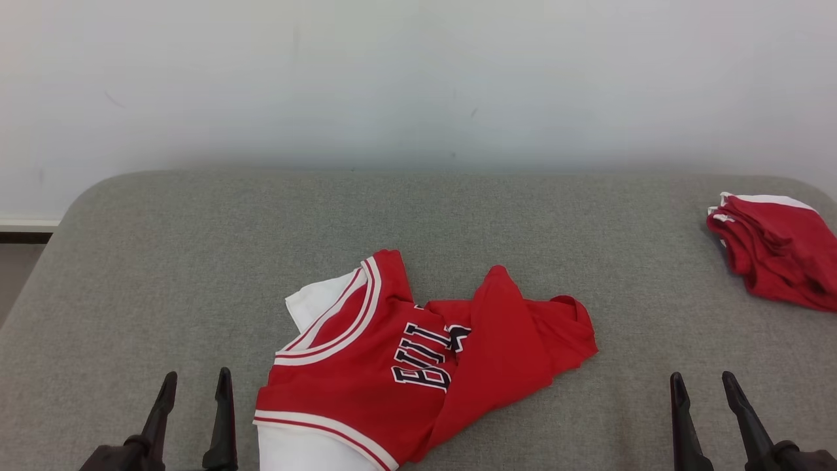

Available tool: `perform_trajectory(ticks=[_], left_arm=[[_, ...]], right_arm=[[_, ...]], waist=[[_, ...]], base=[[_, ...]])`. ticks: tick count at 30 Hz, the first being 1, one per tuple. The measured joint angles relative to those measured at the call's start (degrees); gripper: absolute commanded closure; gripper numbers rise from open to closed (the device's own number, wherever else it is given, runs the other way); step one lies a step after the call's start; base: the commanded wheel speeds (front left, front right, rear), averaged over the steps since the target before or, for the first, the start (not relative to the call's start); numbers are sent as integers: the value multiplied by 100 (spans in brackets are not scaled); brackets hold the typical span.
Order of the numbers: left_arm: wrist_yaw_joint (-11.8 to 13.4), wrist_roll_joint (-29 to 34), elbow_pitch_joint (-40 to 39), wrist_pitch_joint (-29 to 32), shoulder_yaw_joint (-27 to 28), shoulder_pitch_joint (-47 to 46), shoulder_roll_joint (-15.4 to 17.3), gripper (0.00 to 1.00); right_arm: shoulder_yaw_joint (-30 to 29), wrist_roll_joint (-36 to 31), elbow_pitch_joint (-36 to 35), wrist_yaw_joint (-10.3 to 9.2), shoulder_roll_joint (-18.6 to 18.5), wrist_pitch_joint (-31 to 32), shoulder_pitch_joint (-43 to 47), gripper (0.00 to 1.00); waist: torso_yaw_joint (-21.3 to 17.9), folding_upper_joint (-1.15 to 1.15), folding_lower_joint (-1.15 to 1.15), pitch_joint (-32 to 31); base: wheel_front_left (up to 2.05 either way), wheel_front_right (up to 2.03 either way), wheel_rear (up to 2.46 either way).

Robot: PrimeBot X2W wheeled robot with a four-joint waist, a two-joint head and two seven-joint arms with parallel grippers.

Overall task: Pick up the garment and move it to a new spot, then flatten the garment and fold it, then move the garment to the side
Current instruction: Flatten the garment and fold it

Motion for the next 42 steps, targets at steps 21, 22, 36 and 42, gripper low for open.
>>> perform_trajectory(ticks=[21, 22, 36, 42], left_arm=[[-49, -56, 125, 0, -152, -103, -26, 0], [-51, -62, 135, 0, -192, -145, -27, 0], [-87, -314, 314, 0, -652, -534, -47, 0], [-87, -410, 364, 0, -813, -553, -48, 0]], right_arm=[[326, -298, 1415, 0, -102, 605, -1709, 0], [374, -298, 1551, 0, -118, 627, -1923, 0], [865, -423, 4040, 0, -379, 1696, -4232, 0], [1133, -202, 4882, 0, -383, 2210, -4742, 0]], waist=[[378, 0, 0, 252], [414, 0, 0, 293], [1131, 1, 1, 786], [1345, 1, 1, 886]], base=[[0, 0, 0], [0, 0, 0], [0, 0, 0], [0, 0, 0]])
